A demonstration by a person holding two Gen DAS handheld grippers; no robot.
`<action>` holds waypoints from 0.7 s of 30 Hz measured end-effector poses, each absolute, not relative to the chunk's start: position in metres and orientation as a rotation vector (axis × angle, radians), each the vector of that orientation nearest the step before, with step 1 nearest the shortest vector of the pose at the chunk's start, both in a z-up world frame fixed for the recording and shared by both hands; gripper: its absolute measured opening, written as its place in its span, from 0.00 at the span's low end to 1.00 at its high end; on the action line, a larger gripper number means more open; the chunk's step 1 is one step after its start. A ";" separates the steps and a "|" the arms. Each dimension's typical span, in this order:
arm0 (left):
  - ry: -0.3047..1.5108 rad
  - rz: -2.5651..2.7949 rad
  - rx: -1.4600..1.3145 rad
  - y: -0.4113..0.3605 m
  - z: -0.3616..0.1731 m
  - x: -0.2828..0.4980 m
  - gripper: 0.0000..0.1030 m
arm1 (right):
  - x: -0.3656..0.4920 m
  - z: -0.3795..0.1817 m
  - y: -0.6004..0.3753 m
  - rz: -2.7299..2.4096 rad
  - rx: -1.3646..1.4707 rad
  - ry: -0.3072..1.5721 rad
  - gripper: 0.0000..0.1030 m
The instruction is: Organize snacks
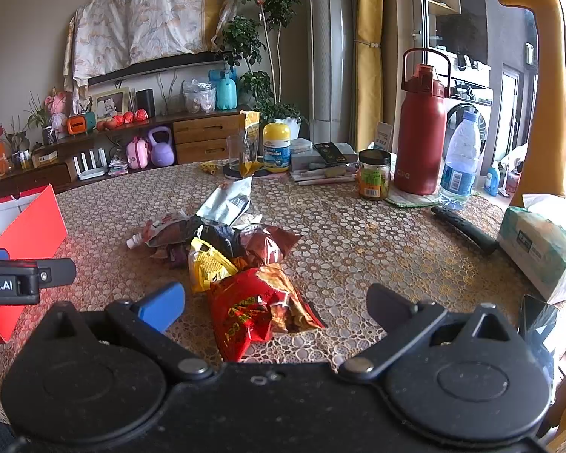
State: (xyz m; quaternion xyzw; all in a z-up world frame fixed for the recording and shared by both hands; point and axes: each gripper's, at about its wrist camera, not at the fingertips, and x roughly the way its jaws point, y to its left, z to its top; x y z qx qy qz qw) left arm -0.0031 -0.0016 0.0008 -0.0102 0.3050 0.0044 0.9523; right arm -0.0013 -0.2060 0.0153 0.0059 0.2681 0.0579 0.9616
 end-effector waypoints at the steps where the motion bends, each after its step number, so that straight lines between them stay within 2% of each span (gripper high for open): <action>1: 0.620 0.009 -0.021 -0.002 0.001 -0.003 1.00 | -0.001 0.015 -0.206 0.117 0.012 0.543 1.00; 21: 0.626 0.012 -0.020 -0.001 -0.001 -0.004 1.00 | -0.001 0.014 -0.206 0.114 0.012 0.544 1.00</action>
